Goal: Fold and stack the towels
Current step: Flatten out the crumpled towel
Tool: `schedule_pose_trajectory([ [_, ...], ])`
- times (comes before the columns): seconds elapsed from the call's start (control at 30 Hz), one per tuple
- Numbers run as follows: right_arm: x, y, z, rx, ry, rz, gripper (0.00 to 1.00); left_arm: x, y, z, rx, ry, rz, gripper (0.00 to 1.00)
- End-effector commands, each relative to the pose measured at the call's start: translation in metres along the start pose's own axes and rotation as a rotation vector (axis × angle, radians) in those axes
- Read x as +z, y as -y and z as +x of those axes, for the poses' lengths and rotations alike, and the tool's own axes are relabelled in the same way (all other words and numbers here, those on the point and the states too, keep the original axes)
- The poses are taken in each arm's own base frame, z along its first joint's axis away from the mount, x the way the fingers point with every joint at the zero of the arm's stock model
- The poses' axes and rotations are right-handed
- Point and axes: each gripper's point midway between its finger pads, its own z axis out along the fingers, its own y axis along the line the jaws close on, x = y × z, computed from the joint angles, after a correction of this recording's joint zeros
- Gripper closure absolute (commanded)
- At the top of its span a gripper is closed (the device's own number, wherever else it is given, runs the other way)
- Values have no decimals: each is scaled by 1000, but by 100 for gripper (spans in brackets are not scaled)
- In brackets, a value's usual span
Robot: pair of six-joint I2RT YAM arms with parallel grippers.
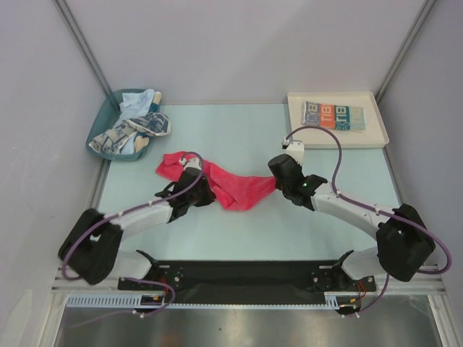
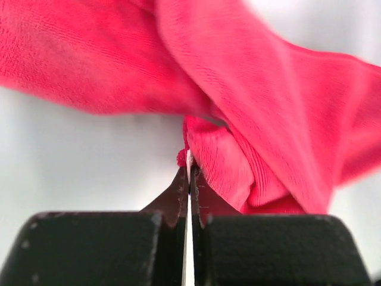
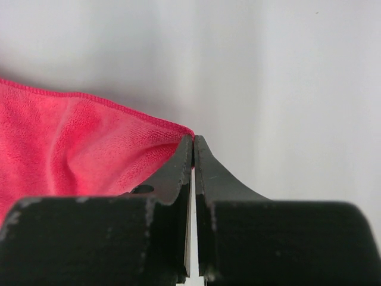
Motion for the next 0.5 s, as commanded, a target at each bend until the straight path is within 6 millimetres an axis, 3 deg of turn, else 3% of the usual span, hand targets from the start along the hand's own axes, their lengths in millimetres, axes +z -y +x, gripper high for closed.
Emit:
schedule_pose_trajectory([
  [0.0,-15,11,-34,40,71,0,100,-45,25,-9,13,10,96,100],
  [0.07,-28,17,-44,55,99,-11,100,-73,35,-20,13,48,144,100],
  [0.13,-43,26,-51,65,113,-16,100,-92,32,-12,4,28,154,100],
  [0.17,-49,31,-53,66,117,-14,100,-111,39,-19,-11,66,205,99],
  [0.27,-66,33,-62,81,139,-49,100,-135,36,-16,-25,68,229,100],
  [0.37,-68,27,-66,84,140,-81,99,-140,31,-16,-22,73,211,100],
  [0.47,-53,17,-58,68,100,-79,100,-125,27,-10,-10,32,180,100],
])
